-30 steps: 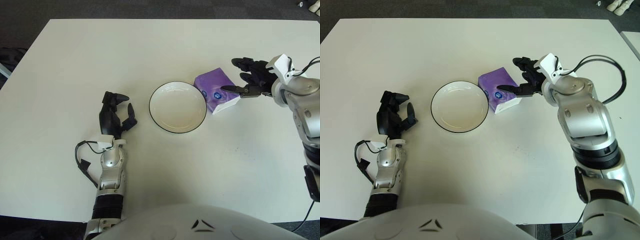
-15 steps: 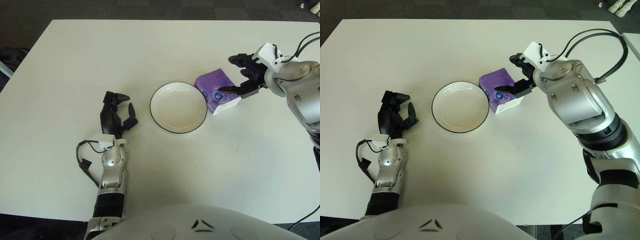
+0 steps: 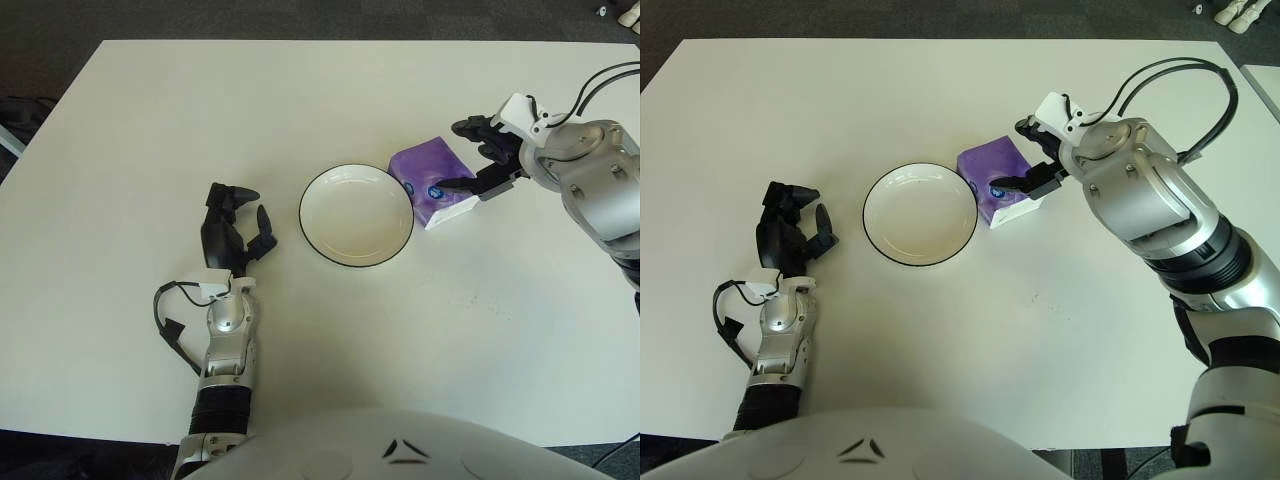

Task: Put the tissue paper into the plate.

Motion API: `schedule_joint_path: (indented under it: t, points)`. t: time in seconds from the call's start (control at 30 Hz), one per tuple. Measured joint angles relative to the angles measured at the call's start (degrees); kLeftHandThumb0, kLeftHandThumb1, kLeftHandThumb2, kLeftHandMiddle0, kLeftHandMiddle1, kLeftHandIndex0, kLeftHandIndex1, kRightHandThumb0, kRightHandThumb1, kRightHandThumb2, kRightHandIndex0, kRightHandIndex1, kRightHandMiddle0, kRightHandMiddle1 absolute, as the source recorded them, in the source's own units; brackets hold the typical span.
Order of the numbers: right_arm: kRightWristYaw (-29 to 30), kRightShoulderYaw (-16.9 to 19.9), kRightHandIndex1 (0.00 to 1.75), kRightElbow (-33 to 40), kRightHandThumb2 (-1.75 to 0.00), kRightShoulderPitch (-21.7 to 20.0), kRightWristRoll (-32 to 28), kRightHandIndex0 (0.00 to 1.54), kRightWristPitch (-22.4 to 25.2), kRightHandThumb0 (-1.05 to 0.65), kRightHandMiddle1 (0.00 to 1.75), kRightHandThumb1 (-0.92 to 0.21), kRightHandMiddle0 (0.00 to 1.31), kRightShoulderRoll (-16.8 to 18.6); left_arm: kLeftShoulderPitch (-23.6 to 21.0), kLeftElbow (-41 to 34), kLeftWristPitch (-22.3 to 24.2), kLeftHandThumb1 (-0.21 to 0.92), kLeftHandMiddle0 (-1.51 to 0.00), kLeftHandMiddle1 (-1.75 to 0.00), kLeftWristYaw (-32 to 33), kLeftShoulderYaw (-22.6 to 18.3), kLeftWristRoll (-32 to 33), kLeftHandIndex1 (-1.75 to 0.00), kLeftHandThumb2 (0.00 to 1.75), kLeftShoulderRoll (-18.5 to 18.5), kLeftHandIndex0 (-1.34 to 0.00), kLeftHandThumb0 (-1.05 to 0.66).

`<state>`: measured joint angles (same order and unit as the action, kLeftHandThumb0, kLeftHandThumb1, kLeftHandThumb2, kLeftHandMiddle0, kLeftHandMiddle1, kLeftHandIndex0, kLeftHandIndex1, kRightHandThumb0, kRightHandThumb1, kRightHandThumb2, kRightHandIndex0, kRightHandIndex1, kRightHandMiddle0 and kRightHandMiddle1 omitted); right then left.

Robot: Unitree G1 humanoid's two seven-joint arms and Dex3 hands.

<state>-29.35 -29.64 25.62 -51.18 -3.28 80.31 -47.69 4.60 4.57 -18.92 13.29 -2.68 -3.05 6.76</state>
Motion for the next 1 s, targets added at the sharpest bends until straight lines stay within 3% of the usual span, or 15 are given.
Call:
schedule_joint_path:
  t: [0.4, 0.8, 1.0]
  points:
    - [6.93, -2.40, 0.00, -2.58, -0.54, -0.41, 2.21, 0.00, 2.84, -0.78, 0.00, -0.50, 0.00, 8.13, -0.06, 0.01, 0.01, 0.46, -0.64, -1.47, 1.16, 0.90, -0.24, -1.75, 1.14, -0.01, -0.49, -0.43]
    - [12.18, -2.26, 0.00, -5.85, -0.56, 0.75, 4.13, 0.00, 3.06, -0.78, 0.00, -0.49, 0.00, 12.71, 0.01, 0.01, -0.14, 0.46, -0.63, -1.48, 2.06, 1.34, -0.19, -1.75, 1.15, -0.02, -0.50, -0.43]
    - [13.86, -2.40, 0.00, -9.65, -0.58, 1.00, 5.17, 0.00, 0.74, -0.80, 0.00, -0.50, 0.00, 14.91, 0.13, -0.06, -0.08, 0.47, -0.63, -1.45, 2.76, 1.46, -0.17, -1.75, 1.13, -0.02, -0.49, -0.43]
